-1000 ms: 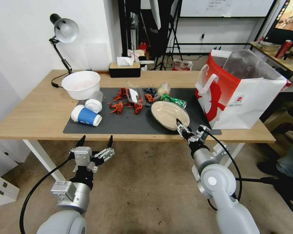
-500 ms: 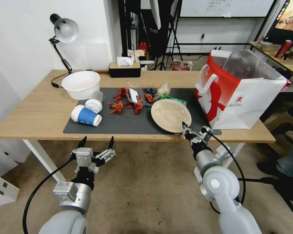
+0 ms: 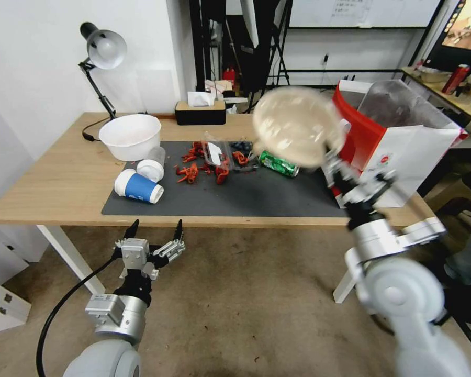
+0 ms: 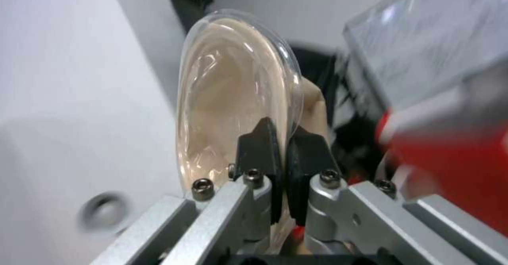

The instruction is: Pick up the trash from the table and place it into the takeout bag.

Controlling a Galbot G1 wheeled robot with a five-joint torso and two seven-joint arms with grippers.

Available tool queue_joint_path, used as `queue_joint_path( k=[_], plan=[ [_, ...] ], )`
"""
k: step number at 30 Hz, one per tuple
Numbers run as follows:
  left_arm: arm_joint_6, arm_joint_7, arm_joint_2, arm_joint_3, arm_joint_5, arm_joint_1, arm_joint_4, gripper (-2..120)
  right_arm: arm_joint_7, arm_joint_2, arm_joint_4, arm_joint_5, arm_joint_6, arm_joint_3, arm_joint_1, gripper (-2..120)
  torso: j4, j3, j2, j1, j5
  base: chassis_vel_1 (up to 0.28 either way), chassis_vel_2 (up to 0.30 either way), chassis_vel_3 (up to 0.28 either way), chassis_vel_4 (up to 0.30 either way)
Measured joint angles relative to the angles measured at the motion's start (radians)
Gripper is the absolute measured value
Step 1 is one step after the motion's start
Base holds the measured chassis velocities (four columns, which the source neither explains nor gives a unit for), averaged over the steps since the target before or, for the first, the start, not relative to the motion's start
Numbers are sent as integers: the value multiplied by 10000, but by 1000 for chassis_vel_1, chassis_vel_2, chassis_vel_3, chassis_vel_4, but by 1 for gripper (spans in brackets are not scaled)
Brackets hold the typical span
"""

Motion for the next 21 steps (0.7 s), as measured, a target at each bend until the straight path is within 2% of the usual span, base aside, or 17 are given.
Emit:
queue_joint_path(
  k=[3,5,9,16,20,21],
  plan=[
    [-29,21,0,11,14,6,20,100,134,-317,-244,-437,219,475,318,0,-1,0,-1,1,4,0,0,0,0],
    [-95,71,0,53,81,22,71,100,494,-774,-699,-805,349,1178,830,0,-2,0,-1,0,2,0,0,0,0],
    [-152,122,0,107,147,32,102,100,858,-1179,-1442,-1407,344,1725,1232,0,-4,1,-1,1,3,0,0,0,0],
    [-253,182,0,196,235,54,126,100,1472,-1391,-2237,-1871,-36,1634,1513,0,-3,1,-1,1,2,0,0,0,0],
    [-292,213,0,226,265,61,131,100,1697,-1303,-2391,-1876,-350,1430,1665,15,-1,1,-1,1,0,0,0,0,0],
    [-292,213,0,226,265,61,131,100,1697,-1303,-2391,-1876,-350,1430,1665,15,-1,1,-1,1,0,0,0,0,0]
  ],
)
